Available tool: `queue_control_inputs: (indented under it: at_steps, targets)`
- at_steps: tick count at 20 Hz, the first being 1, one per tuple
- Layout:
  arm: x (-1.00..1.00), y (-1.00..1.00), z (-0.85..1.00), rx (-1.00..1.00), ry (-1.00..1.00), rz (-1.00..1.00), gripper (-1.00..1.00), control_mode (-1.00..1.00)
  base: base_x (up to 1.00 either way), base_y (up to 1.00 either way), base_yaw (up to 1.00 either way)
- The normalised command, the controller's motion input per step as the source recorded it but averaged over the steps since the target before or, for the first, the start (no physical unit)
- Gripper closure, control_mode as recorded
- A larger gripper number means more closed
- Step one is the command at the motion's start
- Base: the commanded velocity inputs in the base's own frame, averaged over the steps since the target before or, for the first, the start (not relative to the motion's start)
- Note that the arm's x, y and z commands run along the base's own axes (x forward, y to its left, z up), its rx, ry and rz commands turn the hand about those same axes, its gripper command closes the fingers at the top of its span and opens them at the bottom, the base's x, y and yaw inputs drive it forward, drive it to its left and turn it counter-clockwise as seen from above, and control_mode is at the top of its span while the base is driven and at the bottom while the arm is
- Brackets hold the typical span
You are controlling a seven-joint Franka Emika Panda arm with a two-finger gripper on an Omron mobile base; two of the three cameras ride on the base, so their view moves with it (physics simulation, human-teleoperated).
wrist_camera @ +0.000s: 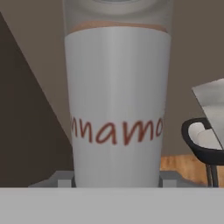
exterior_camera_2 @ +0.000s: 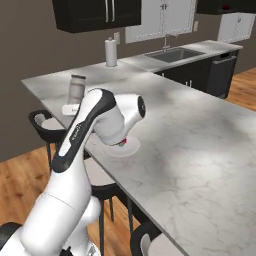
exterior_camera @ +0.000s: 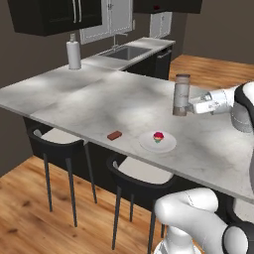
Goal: Take the cinnamon bottle from the cabinet and place it on the dining table, next to the plate with the cupcake. Then take the chocolate from the dining counter and place it on the cupcake plate.
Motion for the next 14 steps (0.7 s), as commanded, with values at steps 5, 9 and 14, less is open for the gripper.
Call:
queue_control_inputs:
  at_steps: [5, 9, 14]
  targets:
    - [0.12, -0.4, -0.23, 0.0, -0.17, 0.31, 1.0, -1.0, 0.0, 0.0, 0.0]
    - [0.1, -0.37, -0.3, -0.01, -0.19, 0.16, 1.0, -1.0, 0.0, 0.0, 0.0]
    - [0.13, -0.21, -0.46, -0.1, -0.15, 0.02, 1.0, -1.0, 0.0, 0.0, 0.0]
